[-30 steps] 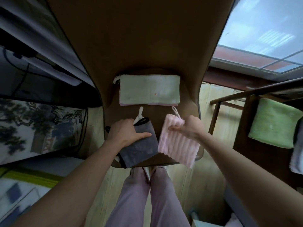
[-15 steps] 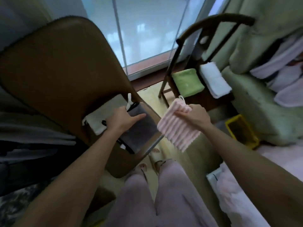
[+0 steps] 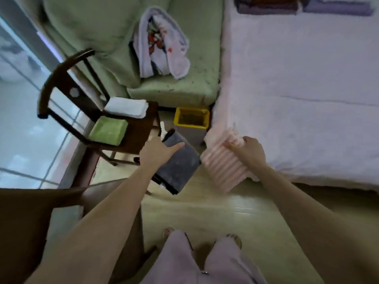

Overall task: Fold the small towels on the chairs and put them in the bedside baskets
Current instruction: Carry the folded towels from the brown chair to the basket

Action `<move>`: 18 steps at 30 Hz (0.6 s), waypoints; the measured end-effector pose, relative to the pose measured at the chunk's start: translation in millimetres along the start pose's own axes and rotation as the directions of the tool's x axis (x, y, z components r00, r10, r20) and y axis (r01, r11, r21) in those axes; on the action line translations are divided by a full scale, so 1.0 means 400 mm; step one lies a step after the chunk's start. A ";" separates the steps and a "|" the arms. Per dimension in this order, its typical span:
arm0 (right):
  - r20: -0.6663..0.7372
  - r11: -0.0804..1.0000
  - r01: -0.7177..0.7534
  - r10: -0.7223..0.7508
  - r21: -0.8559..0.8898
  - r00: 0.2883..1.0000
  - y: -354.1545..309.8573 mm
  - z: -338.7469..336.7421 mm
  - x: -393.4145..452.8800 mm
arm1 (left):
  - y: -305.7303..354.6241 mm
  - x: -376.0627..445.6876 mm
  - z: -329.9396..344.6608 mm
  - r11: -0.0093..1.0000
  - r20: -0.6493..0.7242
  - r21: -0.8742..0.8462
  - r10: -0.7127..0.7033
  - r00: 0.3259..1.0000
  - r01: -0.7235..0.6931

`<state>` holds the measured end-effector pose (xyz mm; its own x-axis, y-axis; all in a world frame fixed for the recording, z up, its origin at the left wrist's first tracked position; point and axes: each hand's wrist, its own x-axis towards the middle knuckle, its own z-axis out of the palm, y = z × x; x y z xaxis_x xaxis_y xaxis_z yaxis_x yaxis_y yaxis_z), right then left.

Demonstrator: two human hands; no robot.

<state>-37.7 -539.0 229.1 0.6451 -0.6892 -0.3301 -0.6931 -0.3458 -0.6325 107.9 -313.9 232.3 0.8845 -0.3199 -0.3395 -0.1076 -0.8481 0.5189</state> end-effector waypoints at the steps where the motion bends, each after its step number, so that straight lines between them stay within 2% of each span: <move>1: -0.056 0.998 -0.037 0.040 0.047 0.998 0.062 -0.058 -0.022 | 0.069 -0.007 0.039 0.998 0.031 0.013 0.057 0.998 -0.058; 6: -0.267 0.951 -0.174 0.242 0.254 0.933 0.393 -0.342 -0.162 | 0.414 -0.118 0.289 0.938 0.165 0.087 0.318 0.934 -0.335; 9: -0.354 0.881 -0.249 0.400 0.402 0.845 0.597 -0.495 -0.262 | 0.613 -0.238 0.448 0.892 0.248 0.098 0.407 0.879 -0.441; 13: -0.450 0.819 -0.273 0.520 0.505 0.726 0.822 -0.669 -0.376 | 0.826 -0.389 0.644 0.848 0.344 0.064 0.476 0.810 -0.525; 18: -0.485 0.711 -0.275 0.663 0.647 0.571 1.034 -0.826 -0.458 | 1.082 -0.540 0.833 0.735 0.439 0.050 0.592 0.676 -0.676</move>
<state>-548.8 -766.1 259.5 -0.2473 -0.9312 -0.2677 -0.4619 0.3562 -0.8123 -280.9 -752.8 268.8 0.3349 -0.9037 -0.2669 -0.6997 -0.4282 0.5720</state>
